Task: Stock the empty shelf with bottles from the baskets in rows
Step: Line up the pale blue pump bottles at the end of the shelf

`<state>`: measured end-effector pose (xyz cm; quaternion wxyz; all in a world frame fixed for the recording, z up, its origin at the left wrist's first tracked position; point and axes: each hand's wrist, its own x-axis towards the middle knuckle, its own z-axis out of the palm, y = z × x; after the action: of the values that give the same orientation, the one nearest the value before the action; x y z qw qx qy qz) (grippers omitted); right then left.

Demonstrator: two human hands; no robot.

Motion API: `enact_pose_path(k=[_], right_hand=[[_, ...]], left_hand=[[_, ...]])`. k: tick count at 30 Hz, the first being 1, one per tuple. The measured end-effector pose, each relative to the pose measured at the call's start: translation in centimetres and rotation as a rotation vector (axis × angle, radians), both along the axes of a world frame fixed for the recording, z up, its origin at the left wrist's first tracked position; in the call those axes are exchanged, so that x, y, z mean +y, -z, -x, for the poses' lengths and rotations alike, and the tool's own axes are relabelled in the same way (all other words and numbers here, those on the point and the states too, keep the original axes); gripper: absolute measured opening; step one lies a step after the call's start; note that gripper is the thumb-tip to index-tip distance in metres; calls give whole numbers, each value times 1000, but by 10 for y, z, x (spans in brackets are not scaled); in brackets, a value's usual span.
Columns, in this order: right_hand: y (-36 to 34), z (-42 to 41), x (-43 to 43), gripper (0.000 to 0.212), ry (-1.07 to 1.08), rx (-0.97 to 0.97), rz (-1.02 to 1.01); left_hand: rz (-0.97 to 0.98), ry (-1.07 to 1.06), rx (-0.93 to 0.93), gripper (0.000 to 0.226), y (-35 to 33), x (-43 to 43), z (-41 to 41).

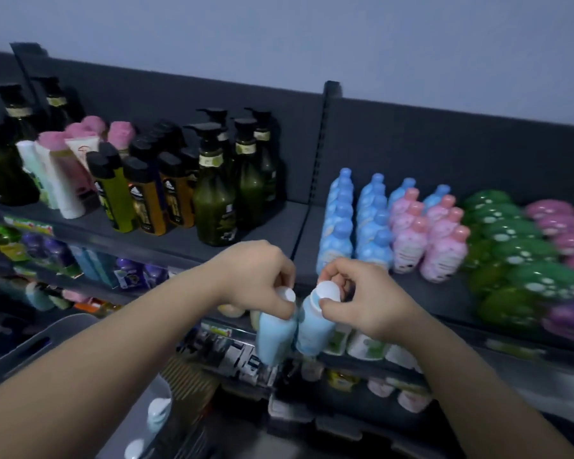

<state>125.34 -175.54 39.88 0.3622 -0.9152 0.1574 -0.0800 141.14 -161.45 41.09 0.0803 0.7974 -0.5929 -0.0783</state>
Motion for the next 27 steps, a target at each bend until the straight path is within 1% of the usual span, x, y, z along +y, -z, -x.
enact_pose_path(k=[5, 8, 10, 14, 17, 21, 23, 27], right_hand=[[-30, 83, -52, 17, 148, -74, -5], [-46, 137, -83, 15, 244, -93, 12], [-57, 170, -101, 13, 302, -98, 18], [-73, 229, -128, 12, 407, -96, 32], [-86, 271, -144, 11, 499, -110, 64], [-105, 308, -164, 11, 632, -142, 117], [-113, 321, -172, 11, 694, -139, 138], [-125, 348, -194, 8, 802, -156, 157]], left_hand=[[112, 76, 145, 20, -25, -66, 58], [168, 130, 197, 16, -40, -107, 102], [179, 174, 208, 14, -49, -135, 130], [168, 290, 227, 15, -69, -182, 190], [160, 357, 195, 13, -85, -216, 233], [219, 401, 188, 19, -107, -262, 271], [215, 418, 222, 24, -115, -282, 286], [216, 457, 280, 23, -125, -317, 313]])
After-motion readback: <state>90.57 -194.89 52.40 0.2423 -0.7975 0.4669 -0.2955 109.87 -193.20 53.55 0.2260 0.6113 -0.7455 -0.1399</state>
